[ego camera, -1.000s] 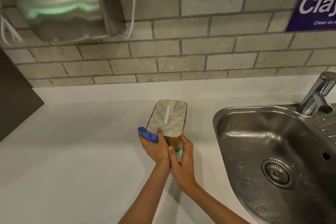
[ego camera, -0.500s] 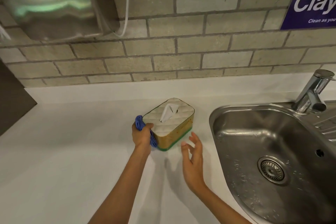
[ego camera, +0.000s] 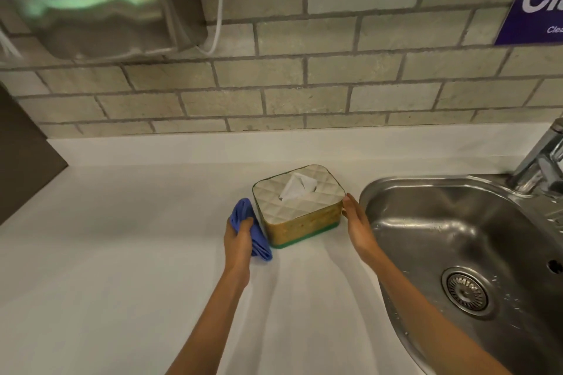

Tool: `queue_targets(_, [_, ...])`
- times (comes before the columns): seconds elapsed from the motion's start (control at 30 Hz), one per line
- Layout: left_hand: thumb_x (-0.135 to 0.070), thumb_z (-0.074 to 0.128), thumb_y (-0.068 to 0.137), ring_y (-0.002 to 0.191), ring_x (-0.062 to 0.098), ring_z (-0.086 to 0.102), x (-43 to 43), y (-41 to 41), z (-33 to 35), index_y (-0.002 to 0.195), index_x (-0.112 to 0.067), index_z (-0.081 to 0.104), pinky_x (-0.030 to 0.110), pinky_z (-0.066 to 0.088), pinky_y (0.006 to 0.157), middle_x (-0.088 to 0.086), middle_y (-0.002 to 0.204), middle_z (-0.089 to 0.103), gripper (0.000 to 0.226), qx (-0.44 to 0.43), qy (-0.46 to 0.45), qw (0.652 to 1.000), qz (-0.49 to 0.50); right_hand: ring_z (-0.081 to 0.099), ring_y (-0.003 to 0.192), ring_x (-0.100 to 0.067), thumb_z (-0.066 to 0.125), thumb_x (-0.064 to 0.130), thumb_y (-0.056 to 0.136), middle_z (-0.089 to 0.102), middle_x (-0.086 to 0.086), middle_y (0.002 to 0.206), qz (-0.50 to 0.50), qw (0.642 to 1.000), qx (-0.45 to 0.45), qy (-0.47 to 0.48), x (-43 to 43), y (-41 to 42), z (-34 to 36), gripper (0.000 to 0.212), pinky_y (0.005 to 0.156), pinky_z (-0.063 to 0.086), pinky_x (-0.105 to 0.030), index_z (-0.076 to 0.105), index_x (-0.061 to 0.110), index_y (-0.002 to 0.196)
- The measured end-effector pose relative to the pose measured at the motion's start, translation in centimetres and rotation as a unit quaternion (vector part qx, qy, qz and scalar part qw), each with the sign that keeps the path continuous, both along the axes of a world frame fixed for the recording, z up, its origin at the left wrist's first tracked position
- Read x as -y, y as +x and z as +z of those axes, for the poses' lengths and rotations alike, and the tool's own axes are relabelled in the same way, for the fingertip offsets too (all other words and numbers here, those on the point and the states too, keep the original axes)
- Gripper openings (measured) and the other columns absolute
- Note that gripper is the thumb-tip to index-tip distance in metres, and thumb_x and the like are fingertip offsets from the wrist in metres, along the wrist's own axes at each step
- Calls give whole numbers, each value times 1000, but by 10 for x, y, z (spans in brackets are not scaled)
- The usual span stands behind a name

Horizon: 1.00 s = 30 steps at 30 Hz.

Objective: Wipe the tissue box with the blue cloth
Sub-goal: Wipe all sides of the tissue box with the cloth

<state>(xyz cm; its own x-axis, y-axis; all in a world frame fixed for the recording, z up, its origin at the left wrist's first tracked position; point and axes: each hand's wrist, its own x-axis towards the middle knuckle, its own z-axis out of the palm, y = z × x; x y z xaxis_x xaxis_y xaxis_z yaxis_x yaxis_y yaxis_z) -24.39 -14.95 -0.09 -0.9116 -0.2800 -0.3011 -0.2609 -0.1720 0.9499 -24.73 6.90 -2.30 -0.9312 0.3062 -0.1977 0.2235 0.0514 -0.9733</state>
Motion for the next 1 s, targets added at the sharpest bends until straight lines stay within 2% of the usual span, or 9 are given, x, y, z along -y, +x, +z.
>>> queue_targets(0.13, [-29,52,92,107,16,53,-16,6,2,139,-19,38,30,43,93,6,133,55,50,-25,-49,997,-63,43,132,-23,30,53,93,50,-6,141,13,1000,12,-20,2,-1,-1,58,105,28,-29,43,18,138])
queue_targets(0.23, [-31,51,93,120,21,51,-27,7,5,145,-21,28,31,40,102,5,140,50,57,-31,-68,994,-75,49,126,-22,35,48,94,56,-6,133,19,1000,-10,-7,1,6,2,53,99,32,-25,50,16,132])
queue_targets(0.4, [-35,50,92,122,27,52,-24,4,16,143,-21,32,40,40,107,8,137,53,56,-11,-111,991,-73,57,118,-26,46,53,87,62,-11,127,28,999,-11,34,-4,17,13,60,104,43,-39,55,10,128])
queue_targets(0.53, [-41,51,89,114,31,56,-15,-4,32,132,-18,45,44,43,103,11,125,60,50,19,-185,980,-73,66,100,-29,58,62,73,69,-15,110,25,999,4,31,-8,23,34,70,93,52,-46,63,7,117])
queue_targets(0.63, [-44,52,87,108,32,58,-5,-11,44,113,-19,54,47,45,101,12,115,62,36,37,-204,974,-90,72,81,-26,66,62,66,72,-15,97,52,998,35,24,-11,31,51,71,79,59,-40,63,4,108])
queue_targets(0.73, [-46,54,84,98,30,59,5,-16,53,92,-22,52,43,48,97,9,99,61,25,55,-209,969,-115,74,67,-27,67,70,55,75,-18,82,85,993,72,38,-11,42,64,78,79,59,-38,60,7,101])
queue_targets(0.83, [-48,57,83,84,24,58,9,-21,60,85,-22,52,36,49,84,3,84,59,26,72,-207,965,-147,74,60,-24,65,78,39,75,-17,68,105,989,98,41,-11,50,65,91,72,60,-31,58,9,98])
queue_targets(0.93, [-47,56,84,86,25,58,10,-23,64,94,-18,53,36,48,83,4,86,59,31,72,-213,960,-165,73,64,-22,52,87,34,73,-11,76,101,987,108,69,-9,50,59,96,71,54,-31,58,13,95])
queue_targets(1.0, [-48,55,84,92,28,59,9,-24,65,97,-17,53,38,50,91,8,95,60,33,68,-220,958,-169,68,90,-22,50,84,42,65,-10,105,91,990,82,63,-8,43,52,105,83,51,-33,51,12,119])
